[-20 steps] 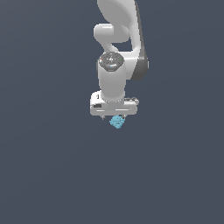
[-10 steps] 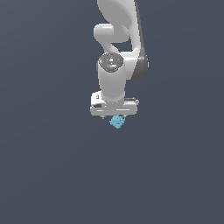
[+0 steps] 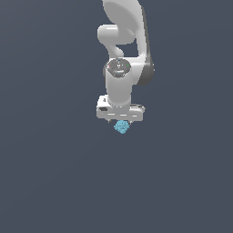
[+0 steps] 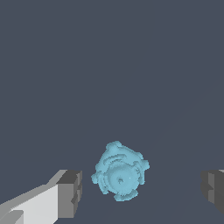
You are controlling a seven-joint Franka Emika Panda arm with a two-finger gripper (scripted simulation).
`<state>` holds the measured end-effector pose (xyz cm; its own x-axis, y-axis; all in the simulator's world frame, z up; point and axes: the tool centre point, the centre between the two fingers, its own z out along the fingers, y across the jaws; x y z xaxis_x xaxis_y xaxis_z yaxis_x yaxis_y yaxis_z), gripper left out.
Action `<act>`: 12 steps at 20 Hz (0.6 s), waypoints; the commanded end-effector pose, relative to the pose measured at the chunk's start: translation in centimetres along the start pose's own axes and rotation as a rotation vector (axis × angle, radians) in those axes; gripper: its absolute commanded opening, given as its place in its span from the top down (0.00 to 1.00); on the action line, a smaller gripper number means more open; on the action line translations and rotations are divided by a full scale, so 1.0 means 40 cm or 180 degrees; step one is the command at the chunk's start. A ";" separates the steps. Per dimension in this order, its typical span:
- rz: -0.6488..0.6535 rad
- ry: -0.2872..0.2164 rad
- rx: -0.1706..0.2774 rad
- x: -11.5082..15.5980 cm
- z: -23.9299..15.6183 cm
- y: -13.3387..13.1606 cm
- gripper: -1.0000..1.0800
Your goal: Pick up the object and move it to a goal position.
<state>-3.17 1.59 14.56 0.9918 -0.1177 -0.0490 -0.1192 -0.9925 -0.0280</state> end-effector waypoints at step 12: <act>0.0984 0.0104 -0.0041 -0.077 0.097 -0.017 0.04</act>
<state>-5.94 2.65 11.25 0.9239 -0.3818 -0.0252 -0.3821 -0.9241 -0.0056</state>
